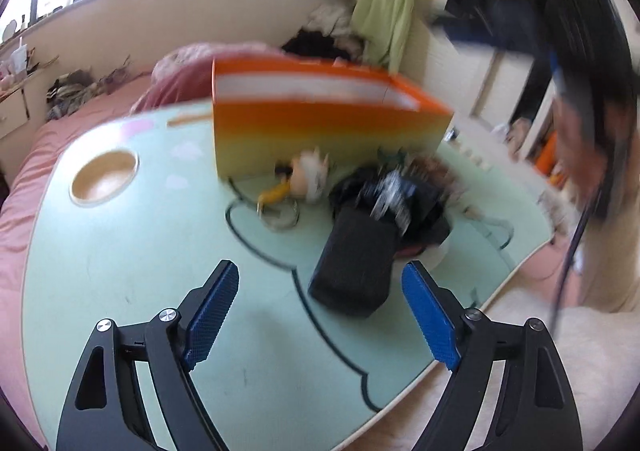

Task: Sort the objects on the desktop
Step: 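Reach into the box and grasp the silver cone with the right tool, then carry the silver cone out and place it beside the truck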

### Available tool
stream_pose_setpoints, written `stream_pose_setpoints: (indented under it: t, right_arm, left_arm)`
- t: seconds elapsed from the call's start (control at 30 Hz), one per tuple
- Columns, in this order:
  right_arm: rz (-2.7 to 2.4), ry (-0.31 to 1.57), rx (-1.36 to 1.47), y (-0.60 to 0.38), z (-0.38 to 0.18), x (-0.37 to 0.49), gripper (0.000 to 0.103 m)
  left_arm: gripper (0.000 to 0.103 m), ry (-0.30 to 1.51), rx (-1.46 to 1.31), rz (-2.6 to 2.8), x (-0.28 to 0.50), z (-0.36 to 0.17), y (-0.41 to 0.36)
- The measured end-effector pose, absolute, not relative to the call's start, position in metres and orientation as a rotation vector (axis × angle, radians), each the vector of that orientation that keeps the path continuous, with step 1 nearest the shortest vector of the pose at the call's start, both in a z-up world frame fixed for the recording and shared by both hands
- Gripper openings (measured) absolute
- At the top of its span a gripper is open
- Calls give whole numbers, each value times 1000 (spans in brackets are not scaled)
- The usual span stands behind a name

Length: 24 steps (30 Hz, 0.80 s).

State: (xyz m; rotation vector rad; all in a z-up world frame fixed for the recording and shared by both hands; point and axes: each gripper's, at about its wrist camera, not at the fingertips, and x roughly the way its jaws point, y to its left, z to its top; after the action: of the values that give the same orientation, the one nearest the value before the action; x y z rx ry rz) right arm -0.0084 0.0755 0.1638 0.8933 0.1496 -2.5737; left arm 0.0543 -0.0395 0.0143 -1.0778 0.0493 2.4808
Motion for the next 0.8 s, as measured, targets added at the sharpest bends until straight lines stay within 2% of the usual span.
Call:
stream_pose_setpoints:
  t: [0.07, 0.13, 0.17, 0.23, 0.27, 0.33, 0.4, 0.43, 0.47, 0.63, 0.8]
  right_arm:
    - [-2491, 126, 1071, 59, 157, -52, 52]
    - [-2495, 111, 1257, 47, 140, -94, 39]
    - [-2502, 124, 1334, 42, 129, -114, 39]
    - [-2504, 155, 1435, 33, 110, -140, 39]
    - [-2506, 183, 1488, 29, 101, -152, 39]
    - [-2504, 206, 1562, 26, 86, -165, 39]
    - [-2428, 151, 1667, 29, 66, -176, 39]
    - [-2427, 142, 1666, 32, 66, -176, 32]
    - [-2423, 140, 1655, 34, 68, -177, 27]
    - [-2425, -11, 1426, 59, 110, -140, 27]
    - [-2422, -85, 1127, 94, 147, -45, 27]
  left_arm:
    - [84, 100, -1043, 2547, 58, 11, -34]
    - [86, 159, -1041, 2603, 60, 7, -25]
    - [87, 193, -1029, 2633, 61, 5, -20]
    - [99, 189, -990, 2658, 65, 2, -13]
    - [101, 196, -986, 2659, 66, 1, -10]
    - [103, 191, -967, 2659, 68, -1, -7]
    - [103, 190, -955, 2662, 67, -1, -5]
    - [103, 193, -955, 2657, 67, -1, -5]
    - [103, 195, -950, 2657, 67, -1, -5]
    - [103, 184, -946, 2651, 64, -1, -10]
    - [103, 187, -949, 2652, 64, -1, -10]
